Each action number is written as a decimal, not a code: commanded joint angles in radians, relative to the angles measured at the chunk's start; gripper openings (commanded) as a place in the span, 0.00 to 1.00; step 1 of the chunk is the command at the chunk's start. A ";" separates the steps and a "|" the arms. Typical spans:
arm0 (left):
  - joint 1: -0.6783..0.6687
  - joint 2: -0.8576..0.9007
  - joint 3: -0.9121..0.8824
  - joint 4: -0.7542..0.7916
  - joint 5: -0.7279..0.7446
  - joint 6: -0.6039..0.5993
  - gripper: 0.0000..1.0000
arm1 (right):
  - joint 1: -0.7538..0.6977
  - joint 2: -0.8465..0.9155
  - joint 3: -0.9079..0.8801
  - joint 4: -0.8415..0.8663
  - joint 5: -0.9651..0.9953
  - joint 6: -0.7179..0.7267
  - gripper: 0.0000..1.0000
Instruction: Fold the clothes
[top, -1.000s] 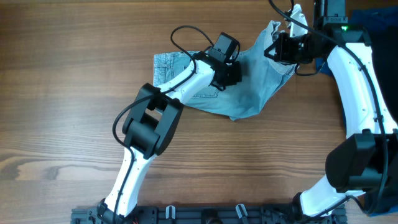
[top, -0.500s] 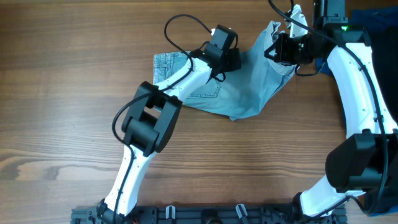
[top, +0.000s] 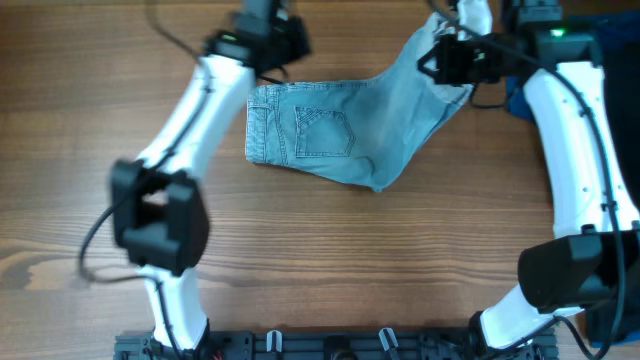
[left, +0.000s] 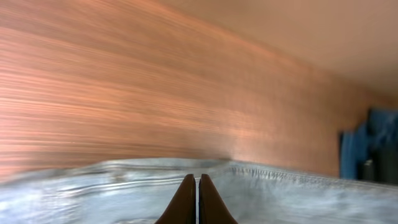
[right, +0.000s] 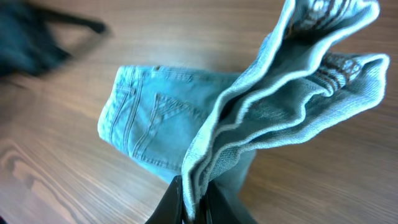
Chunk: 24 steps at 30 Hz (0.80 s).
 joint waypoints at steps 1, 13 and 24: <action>0.110 -0.076 0.010 -0.105 -0.012 0.018 0.04 | 0.112 0.002 0.022 0.001 0.085 -0.019 0.04; 0.340 -0.095 0.010 -0.400 -0.013 0.024 0.04 | 0.372 0.266 0.022 0.154 0.130 0.175 0.04; 0.339 -0.093 0.010 -0.457 -0.013 0.050 0.04 | 0.483 0.338 0.022 0.337 0.130 0.328 0.04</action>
